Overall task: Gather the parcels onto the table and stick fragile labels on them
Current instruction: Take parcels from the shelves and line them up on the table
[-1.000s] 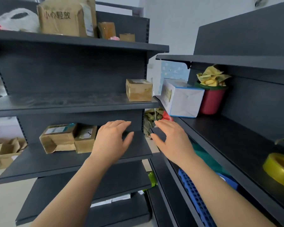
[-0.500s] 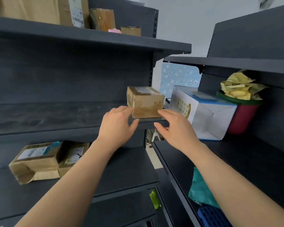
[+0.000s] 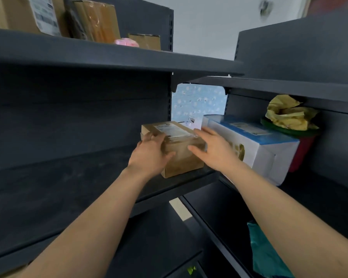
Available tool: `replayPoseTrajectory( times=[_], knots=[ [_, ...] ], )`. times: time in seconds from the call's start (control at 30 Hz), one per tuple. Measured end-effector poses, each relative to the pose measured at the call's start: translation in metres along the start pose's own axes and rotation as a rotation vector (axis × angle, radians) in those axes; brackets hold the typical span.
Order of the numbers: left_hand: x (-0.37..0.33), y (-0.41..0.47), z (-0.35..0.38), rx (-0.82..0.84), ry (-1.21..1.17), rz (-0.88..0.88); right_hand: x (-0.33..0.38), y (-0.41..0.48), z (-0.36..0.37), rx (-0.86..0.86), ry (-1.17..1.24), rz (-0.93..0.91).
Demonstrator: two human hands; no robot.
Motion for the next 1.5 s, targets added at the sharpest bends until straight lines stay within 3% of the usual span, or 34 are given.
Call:
replayPoseTrajectory(
  times=[0.13, 0.37, 0.8, 1.13, 1.5],
  knots=[
    [0.006, 0.012, 0.014, 0.07, -0.237, 0.005, -0.012, 0.01, 0.017, 0.052, 0.148, 0.052],
    [0.003, 0.0, 0.013, -0.046, -0.429, 0.036, -0.014, -0.007, 0.013, -0.076, 0.157, 0.025],
    [-0.054, -0.137, -0.016, -0.17, -0.531, 0.15, 0.017, -0.151, -0.062, -0.243, 0.178, 0.02],
    [-0.111, -0.229, 0.011, -0.002, -0.643, 0.286, 0.018, -0.293, -0.114, -0.316, 0.073, 0.232],
    [-0.142, -0.319, 0.04, 0.363, -0.765, 0.484, 0.069, -0.438, -0.134, -0.356, -0.172, 0.597]
  ],
)
Point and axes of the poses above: each hand's wrist, its own y-axis towards the middle knuckle, its own z-axis out of the palm, x = y × z, the point moved 7 cm from there along y, towards the middle knuckle, and after that the axes turned 3 degrees about -z, right-handed, at the moved point
